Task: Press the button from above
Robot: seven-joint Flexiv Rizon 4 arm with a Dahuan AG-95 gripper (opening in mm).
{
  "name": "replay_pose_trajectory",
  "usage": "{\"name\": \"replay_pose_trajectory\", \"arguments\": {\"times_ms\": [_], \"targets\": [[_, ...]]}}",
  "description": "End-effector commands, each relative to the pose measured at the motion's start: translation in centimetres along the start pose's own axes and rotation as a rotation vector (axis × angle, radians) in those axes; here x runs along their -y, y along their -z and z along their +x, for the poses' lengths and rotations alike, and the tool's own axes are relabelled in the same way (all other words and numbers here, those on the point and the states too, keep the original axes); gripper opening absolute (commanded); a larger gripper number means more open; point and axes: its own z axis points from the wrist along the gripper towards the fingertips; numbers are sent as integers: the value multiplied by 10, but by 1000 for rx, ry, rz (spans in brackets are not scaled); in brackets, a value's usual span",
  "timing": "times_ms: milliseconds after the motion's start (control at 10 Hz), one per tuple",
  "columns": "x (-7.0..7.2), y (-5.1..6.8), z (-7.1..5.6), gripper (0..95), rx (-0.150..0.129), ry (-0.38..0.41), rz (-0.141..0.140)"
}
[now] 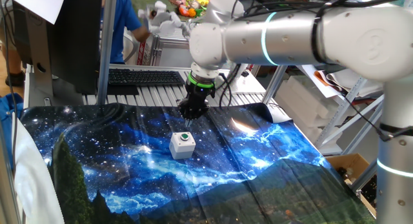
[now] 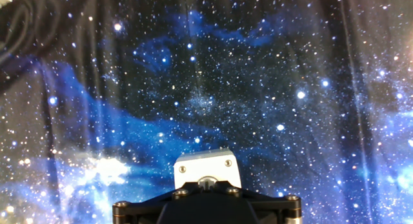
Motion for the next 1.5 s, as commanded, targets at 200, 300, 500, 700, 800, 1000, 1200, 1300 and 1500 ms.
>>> {"name": "replay_pose_trajectory", "arguments": {"times_ms": [200,300,500,700,800,1000,1200,1300,1500], "targets": [[1,0,2,0,-10,3,5],[1,0,2,0,-11,2,4],[1,0,2,0,-14,6,1],[1,0,2,0,-14,17,8],[1,0,2,0,-7,14,7],[1,0,2,0,-9,21,5],[1,0,2,0,-8,20,5],[1,0,2,0,-6,18,3],[0,-1,2,0,-2,11,-4]]}}
